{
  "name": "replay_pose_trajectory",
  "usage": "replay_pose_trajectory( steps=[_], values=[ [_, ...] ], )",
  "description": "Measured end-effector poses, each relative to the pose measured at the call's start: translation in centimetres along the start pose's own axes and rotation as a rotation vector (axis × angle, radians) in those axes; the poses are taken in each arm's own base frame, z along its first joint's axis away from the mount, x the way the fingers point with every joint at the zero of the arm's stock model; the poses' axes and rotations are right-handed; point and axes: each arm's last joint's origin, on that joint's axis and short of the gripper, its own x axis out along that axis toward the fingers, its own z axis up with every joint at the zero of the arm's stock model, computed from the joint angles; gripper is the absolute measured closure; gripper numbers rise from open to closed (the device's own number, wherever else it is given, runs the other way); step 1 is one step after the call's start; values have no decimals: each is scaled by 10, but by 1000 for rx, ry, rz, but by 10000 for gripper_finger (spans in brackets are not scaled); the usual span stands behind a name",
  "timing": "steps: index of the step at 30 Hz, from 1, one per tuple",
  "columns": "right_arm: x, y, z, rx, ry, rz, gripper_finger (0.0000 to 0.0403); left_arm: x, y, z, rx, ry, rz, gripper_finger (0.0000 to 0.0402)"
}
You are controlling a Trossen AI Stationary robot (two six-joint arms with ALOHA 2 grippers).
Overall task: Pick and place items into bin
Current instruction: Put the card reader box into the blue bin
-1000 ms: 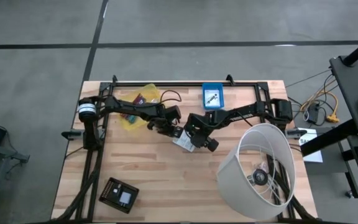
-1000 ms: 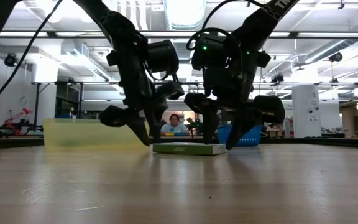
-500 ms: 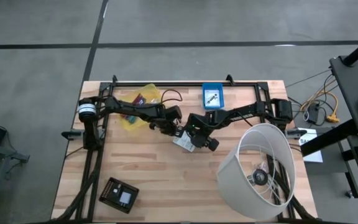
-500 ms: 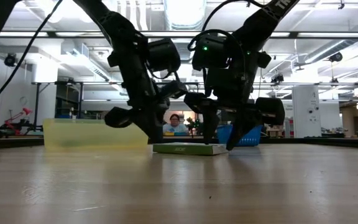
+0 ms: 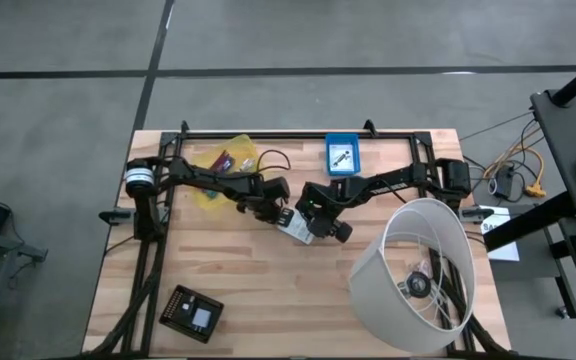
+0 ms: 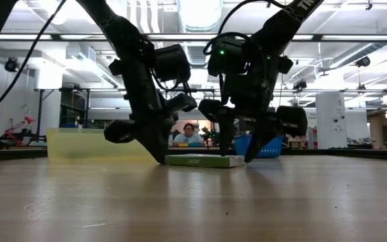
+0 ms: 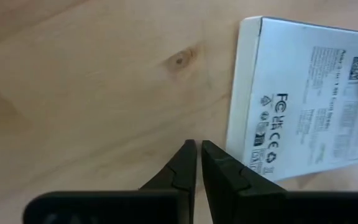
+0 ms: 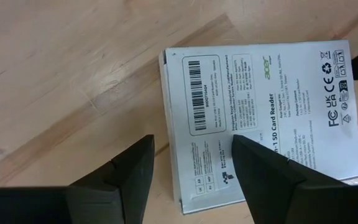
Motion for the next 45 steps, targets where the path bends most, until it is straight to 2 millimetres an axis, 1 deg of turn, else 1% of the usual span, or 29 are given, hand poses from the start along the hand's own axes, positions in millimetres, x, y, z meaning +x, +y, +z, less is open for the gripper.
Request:
replay_pose_trajectory(
  steps=[6,9,13,18,23,35,45],
  values=[
    [0,0,0,-79,0,-3,202,10,0,-1,-10,19,-48,391],
    [0,-1,1,-78,-7,-18,202,21,0,-1,-9,57,-59,391],
    [-1,-2,1,-47,10,-32,202,26,-2,-2,-2,73,-75,391],
    [-4,-5,4,1,18,-47,202,26,-2,-2,2,76,-78,391],
    [-10,-7,6,5,28,-55,202,27,-2,-2,6,78,-80,391],
    [-22,-5,9,75,20,-60,202,27,-4,-2,53,73,-101,391],
    [-40,-4,13,82,7,-81,202,27,-5,-2,90,69,-114,391]
  ],
)
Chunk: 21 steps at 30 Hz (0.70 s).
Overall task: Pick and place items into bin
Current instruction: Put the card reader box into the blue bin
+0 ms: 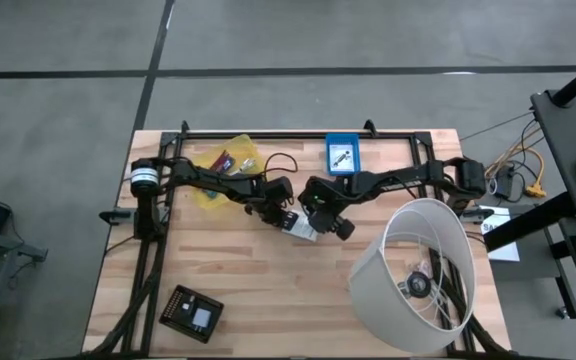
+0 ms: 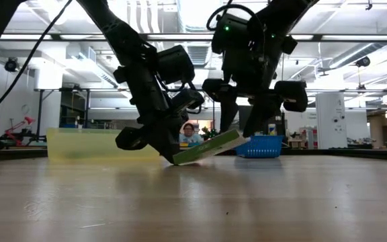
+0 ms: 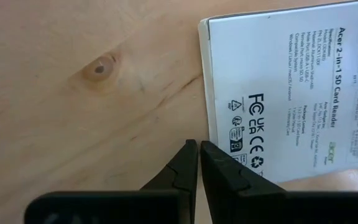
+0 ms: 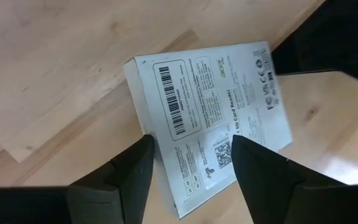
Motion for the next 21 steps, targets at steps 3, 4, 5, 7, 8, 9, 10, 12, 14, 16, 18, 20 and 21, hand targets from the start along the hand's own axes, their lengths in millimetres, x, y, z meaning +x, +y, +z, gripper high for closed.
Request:
replay_pose_trajectory(
  steps=[3,4,5,7,8,9,10,12,14,16,18,20,21],
  values=[
    [-6,0,1,-3,-9,-13,202,0,0,0,8,0,-1,391],
    [-9,0,2,-5,-15,-21,202,0,0,0,8,0,-1,391],
    [-13,-1,4,-7,-22,-31,202,0,0,0,9,-1,-3,391],
    [-20,-3,7,-15,-43,-58,202,0,-1,1,10,-2,-5,391],
    [-24,-4,9,-18,-52,-71,202,0,-1,1,10,-2,-7,391],
    [-26,-4,10,-21,-60,-79,202,0,-1,1,12,-3,-13,391],
    [-28,-4,10,-23,-65,-85,202,0,-2,1,13,-6,-16,391],
    [-30,-4,11,-24,-67,-84,202,0,-3,2,19,-15,-32,391],
    [-30,-3,10,-22,-68,-70,202,0,-5,3,25,-28,-53,391],
    [-29,-2,10,-21,-68,-59,202,0,-6,5,30,-42,-70,391],
    [-29,-1,11,-23,-67,-52,202,0,-7,5,32,-49,-75,391],
    [-28,0,11,-25,-64,-49,202,0,-7,5,32,-51,-74,391],
    [-28,0,11,-26,-64,-49,202,0,-7,5,33,-51,-74,391]
  ],
)
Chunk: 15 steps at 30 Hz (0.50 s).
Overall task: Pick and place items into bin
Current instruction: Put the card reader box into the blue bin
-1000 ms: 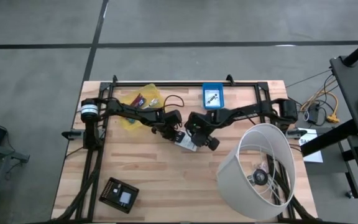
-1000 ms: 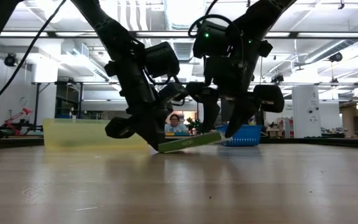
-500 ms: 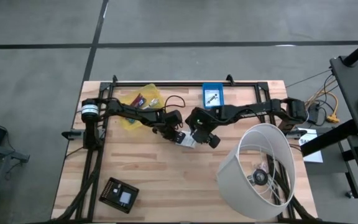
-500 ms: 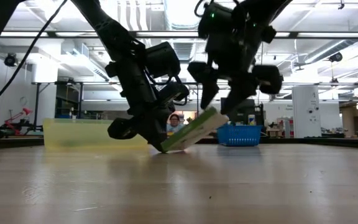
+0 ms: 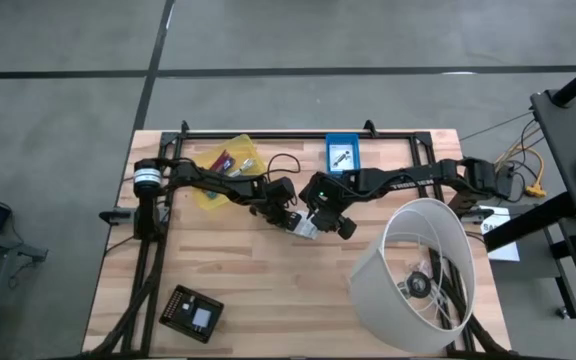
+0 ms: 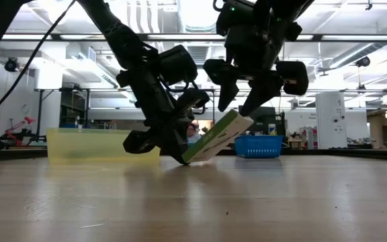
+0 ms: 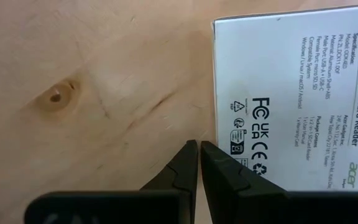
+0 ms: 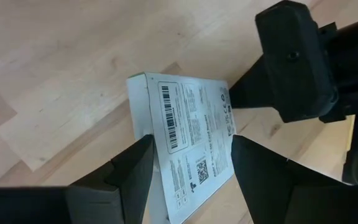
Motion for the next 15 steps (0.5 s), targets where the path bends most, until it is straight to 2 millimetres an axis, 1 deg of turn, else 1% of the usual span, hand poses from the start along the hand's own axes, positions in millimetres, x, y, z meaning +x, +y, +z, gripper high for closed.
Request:
replay_pose_trajectory(
  steps=[15],
  values=[
    [0,0,0,-33,2,-4,202,1,-1,0,6,-3,-24,391]
  ],
)
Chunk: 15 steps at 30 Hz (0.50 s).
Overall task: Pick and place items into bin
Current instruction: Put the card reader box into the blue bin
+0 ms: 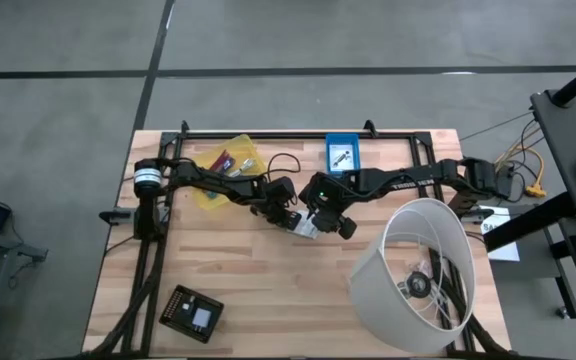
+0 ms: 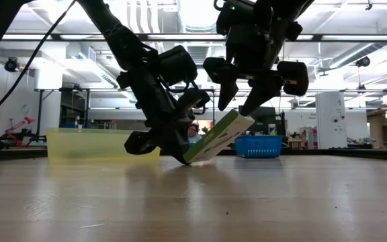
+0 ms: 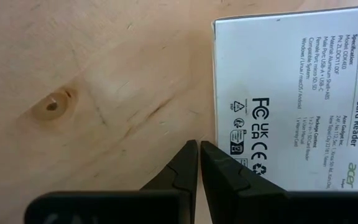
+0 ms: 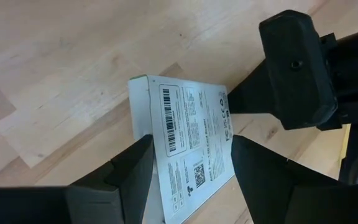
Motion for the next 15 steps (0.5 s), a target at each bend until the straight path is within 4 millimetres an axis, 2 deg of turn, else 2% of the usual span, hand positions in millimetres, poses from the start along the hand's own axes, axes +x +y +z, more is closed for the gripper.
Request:
replay_pose_trajectory(
  steps=[15],
  values=[
    [-14,-18,15,-5,-39,-91,202,0,-1,1,33,-5,-16,391]
  ],
)
